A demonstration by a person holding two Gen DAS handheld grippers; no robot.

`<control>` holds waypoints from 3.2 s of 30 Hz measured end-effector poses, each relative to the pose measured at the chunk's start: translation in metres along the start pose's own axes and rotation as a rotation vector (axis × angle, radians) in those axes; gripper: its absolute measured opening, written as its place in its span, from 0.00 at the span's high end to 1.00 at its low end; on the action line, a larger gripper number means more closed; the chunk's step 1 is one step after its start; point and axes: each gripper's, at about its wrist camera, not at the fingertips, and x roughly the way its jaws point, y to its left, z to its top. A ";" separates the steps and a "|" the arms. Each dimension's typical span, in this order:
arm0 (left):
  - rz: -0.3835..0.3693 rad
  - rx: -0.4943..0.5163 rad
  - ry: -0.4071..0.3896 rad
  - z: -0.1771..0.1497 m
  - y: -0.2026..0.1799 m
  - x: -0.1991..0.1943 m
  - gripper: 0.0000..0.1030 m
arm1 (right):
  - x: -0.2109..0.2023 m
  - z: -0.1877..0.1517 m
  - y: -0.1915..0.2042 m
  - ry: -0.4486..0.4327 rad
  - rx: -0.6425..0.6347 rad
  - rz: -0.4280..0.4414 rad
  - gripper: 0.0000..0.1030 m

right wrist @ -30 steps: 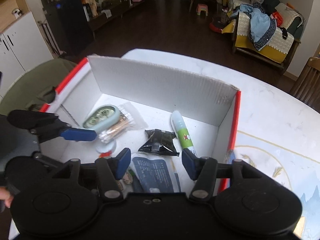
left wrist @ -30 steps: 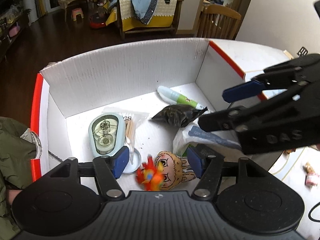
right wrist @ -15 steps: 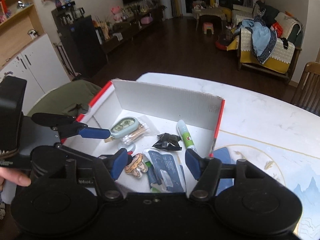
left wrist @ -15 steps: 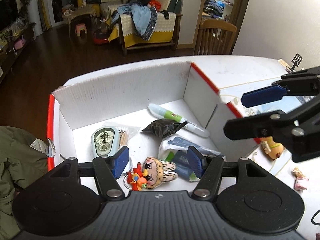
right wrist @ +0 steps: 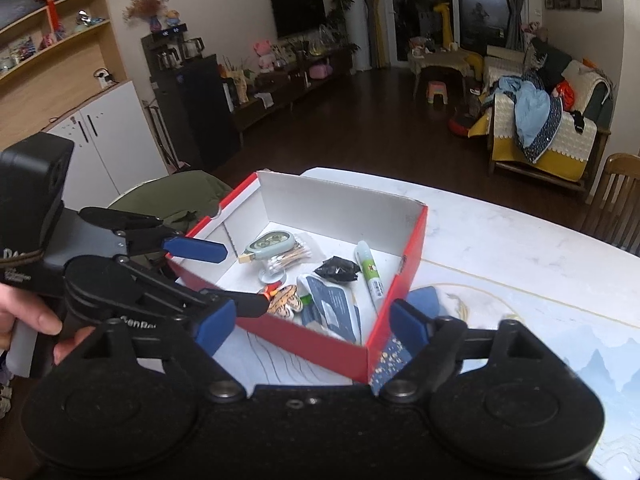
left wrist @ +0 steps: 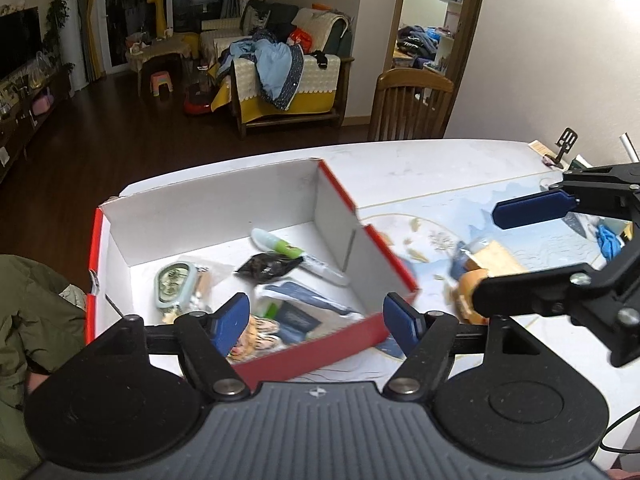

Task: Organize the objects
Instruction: 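Withdraw both grippers from the box toward the remaining snacks on the mat, then grasp the orange snack stick with the right gripper while the left gripper grasps the pink sachet, then carry the snack stick and the pink sachet with both grippers over the red box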

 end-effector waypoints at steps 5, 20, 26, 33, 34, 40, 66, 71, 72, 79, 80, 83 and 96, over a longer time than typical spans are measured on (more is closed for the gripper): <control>-0.005 -0.019 -0.013 -0.006 -0.026 -0.008 0.24 | -0.033 -0.019 -0.017 -0.013 -0.018 -0.017 0.05; -0.061 0.042 0.003 -0.030 -0.129 0.014 0.12 | -0.081 -0.106 -0.111 0.044 0.129 -0.168 0.02; -0.122 0.094 0.035 -0.046 -0.176 0.036 0.02 | -0.074 -0.136 -0.137 0.111 0.180 -0.190 0.02; -0.183 0.162 0.105 -0.077 -0.225 0.068 0.02 | -0.057 -0.160 -0.161 0.184 0.260 -0.143 0.03; -0.179 0.184 0.116 -0.082 -0.232 0.073 0.02 | -0.053 -0.162 -0.162 0.194 0.266 -0.135 0.03; -0.180 0.293 0.164 -0.107 -0.260 0.097 0.02 | -0.032 -0.173 -0.163 0.264 0.248 -0.122 0.03; -0.107 0.287 0.138 -0.135 -0.271 0.125 0.09 | 0.013 -0.193 -0.152 0.357 0.222 -0.170 0.37; -0.134 0.298 0.134 -0.135 -0.271 0.124 0.28 | 0.013 -0.194 -0.148 0.360 0.186 -0.194 0.49; -0.138 0.301 0.131 -0.135 -0.271 0.123 0.33 | 0.013 -0.194 -0.147 0.361 0.182 -0.197 0.52; -0.139 0.340 0.120 -0.137 -0.273 0.118 0.51 | 0.004 -0.201 -0.144 0.364 0.148 -0.213 0.70; -0.135 0.348 0.117 -0.137 -0.273 0.117 0.51 | 0.002 -0.203 -0.145 0.363 0.149 -0.217 0.72; -0.128 0.351 0.117 -0.138 -0.273 0.115 0.51 | -0.005 -0.208 -0.148 0.363 0.161 -0.236 0.78; -0.119 0.207 0.147 -0.131 -0.244 0.099 0.51 | -0.049 -0.217 -0.144 0.309 0.270 -0.217 0.80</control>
